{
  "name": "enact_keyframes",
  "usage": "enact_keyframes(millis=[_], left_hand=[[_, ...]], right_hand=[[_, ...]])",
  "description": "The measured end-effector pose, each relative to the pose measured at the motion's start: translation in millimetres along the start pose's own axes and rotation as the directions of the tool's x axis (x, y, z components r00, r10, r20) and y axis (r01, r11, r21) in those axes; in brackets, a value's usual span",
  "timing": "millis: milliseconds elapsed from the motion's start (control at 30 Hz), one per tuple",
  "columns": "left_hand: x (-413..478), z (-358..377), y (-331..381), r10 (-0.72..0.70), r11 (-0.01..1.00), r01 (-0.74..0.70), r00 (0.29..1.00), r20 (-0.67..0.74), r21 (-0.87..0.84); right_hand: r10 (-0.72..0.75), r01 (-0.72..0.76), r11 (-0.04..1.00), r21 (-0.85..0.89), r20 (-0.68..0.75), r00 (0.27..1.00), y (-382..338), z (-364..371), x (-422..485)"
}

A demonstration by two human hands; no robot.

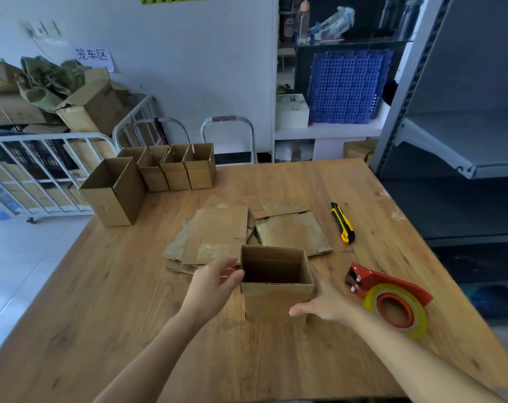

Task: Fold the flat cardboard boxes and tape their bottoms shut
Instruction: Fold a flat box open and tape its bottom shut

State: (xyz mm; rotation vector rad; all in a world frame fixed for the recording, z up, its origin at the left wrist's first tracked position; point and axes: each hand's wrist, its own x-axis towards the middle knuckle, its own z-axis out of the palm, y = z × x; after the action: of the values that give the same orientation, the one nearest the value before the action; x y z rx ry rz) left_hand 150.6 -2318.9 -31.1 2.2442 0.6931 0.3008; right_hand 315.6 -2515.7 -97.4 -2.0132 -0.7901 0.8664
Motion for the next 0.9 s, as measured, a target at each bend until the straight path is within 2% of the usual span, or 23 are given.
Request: enact_keyframes(millis=[333, 467, 567, 700, 900], left_hand=[[1, 11, -8, 0.019, 0.992, -0.023, 0.999, -0.030, -0.121], [0, 8, -11, 0.012, 0.994, -0.020, 0.997, -0.078, -0.108], [0, 6, -15, -0.008, 0.994, -0.003, 0.995, -0.102, -0.105], [-2, 14, -13, 0.033, 0.994, -0.036, 0.999, -0.033, -0.099], [-7, 27, -11, 0.025, 0.986, -0.038, 0.996, -0.082, -0.165]], right_hand=[[0.029, -0.027, 0.998, -0.053, 0.031, 0.999, -7, -6, -3], [-0.059, 0.054, 0.997, -0.058, -0.084, 0.995, -25, -5, -11], [-0.122, 0.098, 0.987, -0.131, -0.195, 0.973, -33, -2, -27], [-0.153, 0.122, 0.980, -0.156, -0.206, 0.966, -41, 3, -31], [-0.119, 0.092, 0.985, -0.147, -0.188, 0.975, -40, -1, -28]])
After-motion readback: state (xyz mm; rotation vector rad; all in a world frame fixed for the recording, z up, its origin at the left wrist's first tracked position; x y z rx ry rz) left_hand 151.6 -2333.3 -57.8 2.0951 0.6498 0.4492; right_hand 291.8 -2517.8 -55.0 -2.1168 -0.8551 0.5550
